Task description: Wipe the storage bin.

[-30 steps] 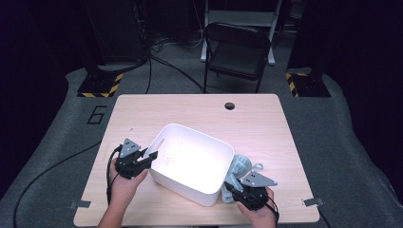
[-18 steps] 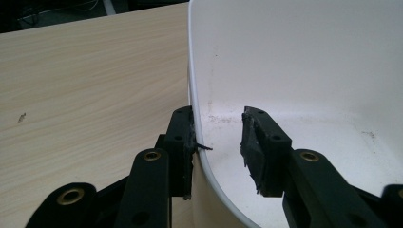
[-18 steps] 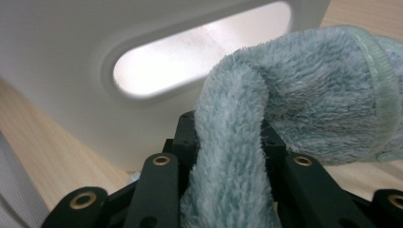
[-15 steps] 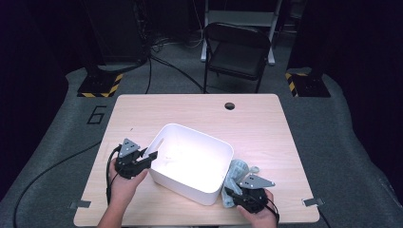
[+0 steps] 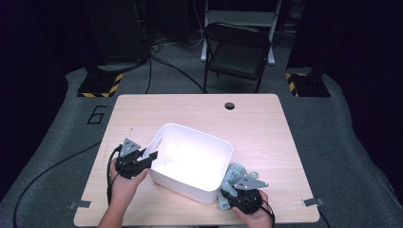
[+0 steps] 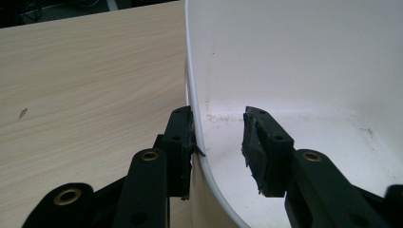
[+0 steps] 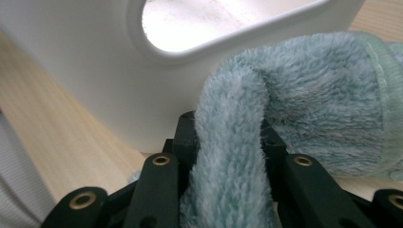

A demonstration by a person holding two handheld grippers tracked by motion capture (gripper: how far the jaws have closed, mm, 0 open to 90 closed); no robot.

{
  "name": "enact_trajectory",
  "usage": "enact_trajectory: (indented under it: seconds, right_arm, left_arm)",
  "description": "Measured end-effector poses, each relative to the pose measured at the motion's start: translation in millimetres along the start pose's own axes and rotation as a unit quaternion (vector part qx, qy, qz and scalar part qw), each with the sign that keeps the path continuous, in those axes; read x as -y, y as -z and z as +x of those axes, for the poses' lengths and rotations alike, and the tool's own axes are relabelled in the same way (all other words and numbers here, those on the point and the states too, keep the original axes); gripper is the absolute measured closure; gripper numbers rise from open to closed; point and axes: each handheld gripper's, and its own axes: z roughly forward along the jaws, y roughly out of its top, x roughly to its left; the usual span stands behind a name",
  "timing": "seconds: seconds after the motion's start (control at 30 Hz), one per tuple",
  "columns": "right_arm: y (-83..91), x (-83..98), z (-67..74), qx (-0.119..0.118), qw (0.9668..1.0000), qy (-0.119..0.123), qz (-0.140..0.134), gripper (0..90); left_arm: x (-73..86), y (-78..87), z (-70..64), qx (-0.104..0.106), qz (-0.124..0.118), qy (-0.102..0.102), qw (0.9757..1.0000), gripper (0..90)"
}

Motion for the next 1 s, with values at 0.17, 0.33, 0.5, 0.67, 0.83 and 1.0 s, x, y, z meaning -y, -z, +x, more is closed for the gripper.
enact_trajectory:
  seconds: [0.17,0.33,0.5,0.67,0.83,1.0]
  right_arm:
    - [-8.3,-4.1,-8.8,0.001,0.9998,-0.014,-0.012,68.2]
    - [-6.5,-3.8,-10.0,0.007,0.9999,-0.005,-0.010,68.2]
    - [1.8,1.0,-9.0,0.003,0.9999,-0.006,-0.009,68.2]
    - [6.3,3.7,-4.0,-0.010,0.9999,-0.012,-0.006,68.2]
    - [7.3,-0.6,11.2,-0.006,0.9998,0.021,-0.002,68.2]
    - [10.0,-3.4,11.7,-0.005,0.9998,0.016,-0.010,68.2]
  left_arm:
    - [1.7,1.7,4.6,0.004,-0.004,0.013,0.9999,62.7]
    - [3.2,2.1,4.9,0.007,-0.011,0.017,0.9998,62.0]
    - [3.1,2.1,4.6,0.008,-0.010,0.016,0.9998,61.1]
    - [2.8,1.4,4.2,0.007,-0.009,0.016,0.9998,61.1]
    - [2.6,1.5,4.1,0.008,-0.007,0.014,0.9998,61.1]
    - [2.7,1.7,3.4,0.006,-0.007,0.015,0.9998,61.4]
